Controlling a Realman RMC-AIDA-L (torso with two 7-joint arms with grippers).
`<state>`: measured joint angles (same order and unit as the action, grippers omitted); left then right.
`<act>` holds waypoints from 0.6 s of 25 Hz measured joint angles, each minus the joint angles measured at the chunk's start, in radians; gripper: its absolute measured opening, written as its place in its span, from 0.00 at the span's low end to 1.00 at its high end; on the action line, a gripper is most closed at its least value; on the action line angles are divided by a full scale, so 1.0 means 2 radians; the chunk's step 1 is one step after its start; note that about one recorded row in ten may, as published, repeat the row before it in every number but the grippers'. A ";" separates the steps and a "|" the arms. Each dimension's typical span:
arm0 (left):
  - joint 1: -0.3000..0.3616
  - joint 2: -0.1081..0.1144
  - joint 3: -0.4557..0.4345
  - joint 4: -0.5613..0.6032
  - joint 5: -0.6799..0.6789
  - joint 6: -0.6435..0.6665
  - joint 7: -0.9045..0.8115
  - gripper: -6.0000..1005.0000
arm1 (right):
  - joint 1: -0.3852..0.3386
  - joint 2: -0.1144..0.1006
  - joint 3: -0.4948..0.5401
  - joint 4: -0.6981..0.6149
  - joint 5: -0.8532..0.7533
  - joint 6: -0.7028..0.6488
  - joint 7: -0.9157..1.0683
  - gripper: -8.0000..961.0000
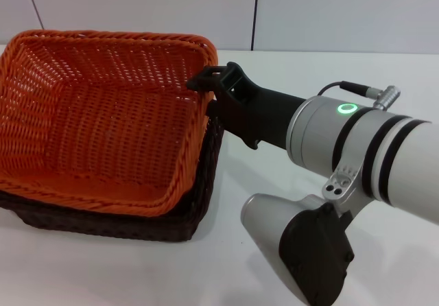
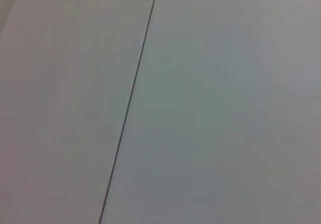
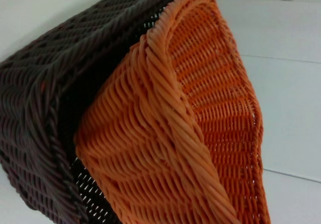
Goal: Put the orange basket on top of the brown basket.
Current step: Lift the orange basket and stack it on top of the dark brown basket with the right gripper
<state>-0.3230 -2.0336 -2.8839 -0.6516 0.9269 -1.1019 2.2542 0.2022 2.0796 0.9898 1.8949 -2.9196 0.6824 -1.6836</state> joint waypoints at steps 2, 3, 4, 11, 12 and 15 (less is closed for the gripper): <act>0.001 0.000 0.000 0.000 -0.001 -0.003 0.002 0.41 | -0.003 0.002 0.001 0.000 0.000 0.000 0.009 0.45; 0.001 0.000 0.000 0.000 -0.001 -0.003 0.002 0.41 | -0.003 0.002 0.001 0.000 0.000 0.000 0.009 0.45; 0.002 -0.001 0.000 0.000 -0.004 -0.004 0.002 0.41 | -0.003 0.002 0.002 0.002 0.000 0.005 0.013 0.45; 0.003 -0.001 0.000 0.000 -0.004 -0.010 0.002 0.41 | 0.009 0.002 0.016 0.021 -0.002 0.065 0.056 0.45; 0.002 -0.001 0.000 0.000 -0.004 -0.010 0.002 0.41 | 0.023 0.002 0.023 0.020 -0.003 0.081 0.079 0.45; 0.002 -0.001 0.000 0.001 -0.005 -0.010 0.002 0.41 | 0.036 0.001 0.032 0.021 -0.003 0.094 0.095 0.45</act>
<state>-0.3185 -2.0361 -2.8839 -0.6502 0.9172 -1.1219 2.2584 0.2745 2.0813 1.0536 1.9361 -2.9254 0.8696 -1.4938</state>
